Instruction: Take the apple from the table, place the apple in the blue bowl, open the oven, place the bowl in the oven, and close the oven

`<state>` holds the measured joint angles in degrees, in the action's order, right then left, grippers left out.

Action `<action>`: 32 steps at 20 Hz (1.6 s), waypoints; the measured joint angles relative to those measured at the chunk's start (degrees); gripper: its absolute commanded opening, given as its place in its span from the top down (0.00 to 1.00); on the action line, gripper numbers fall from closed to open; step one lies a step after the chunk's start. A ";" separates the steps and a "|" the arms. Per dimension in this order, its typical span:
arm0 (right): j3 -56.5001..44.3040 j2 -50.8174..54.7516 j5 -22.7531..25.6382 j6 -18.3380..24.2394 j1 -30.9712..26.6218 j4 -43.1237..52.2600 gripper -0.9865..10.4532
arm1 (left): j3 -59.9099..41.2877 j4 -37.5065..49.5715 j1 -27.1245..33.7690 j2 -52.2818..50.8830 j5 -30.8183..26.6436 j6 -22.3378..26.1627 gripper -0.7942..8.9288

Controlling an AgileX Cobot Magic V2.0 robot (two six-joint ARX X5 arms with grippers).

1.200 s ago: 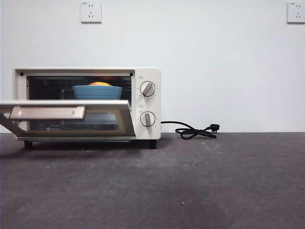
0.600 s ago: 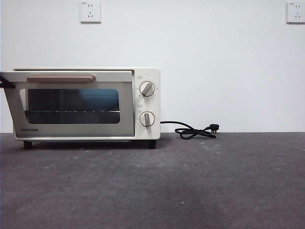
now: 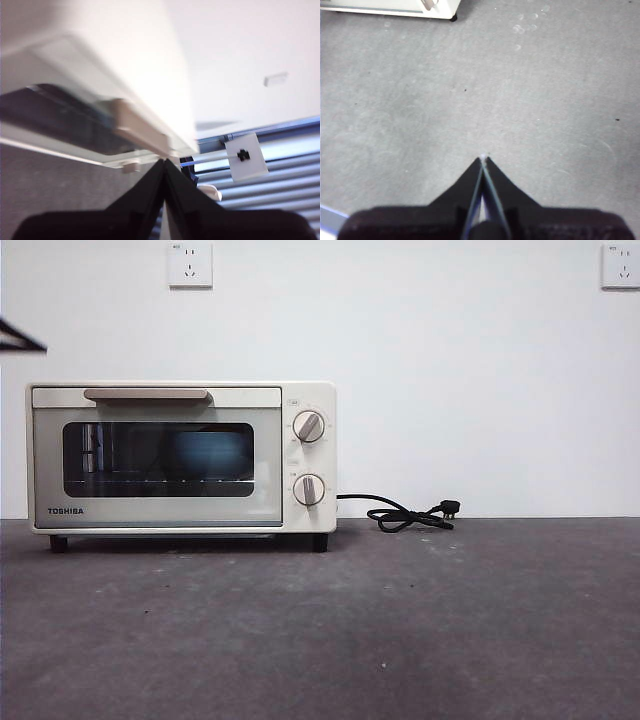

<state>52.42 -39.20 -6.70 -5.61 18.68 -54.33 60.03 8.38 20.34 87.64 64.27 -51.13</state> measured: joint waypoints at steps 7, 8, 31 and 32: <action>0.00 -0.11 -8.04 0.02 0.00 0.22 0.91 | 0.07 -23.41 -8.33 -19.58 -2.38 20.35 0.92; 0.00 -0.17 -8.11 0.02 0.00 0.22 0.91 | 0.09 -29.51 -10.62 -22.43 -5.40 25.73 0.92; 0.00 -2.32 -1.22 -1.33 0.00 0.00 0.91 | 0.09 -65.16 -25.29 -37.40 -32.22 62.58 0.92; 0.00 -2.36 -1.20 -1.33 0.00 0.00 0.91 | 0.09 -63.17 -25.29 -37.18 -33.40 63.45 0.92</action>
<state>52.42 -41.56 -7.90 -6.94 18.68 -54.33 60.12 -54.78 -4.95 50.46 30.87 12.32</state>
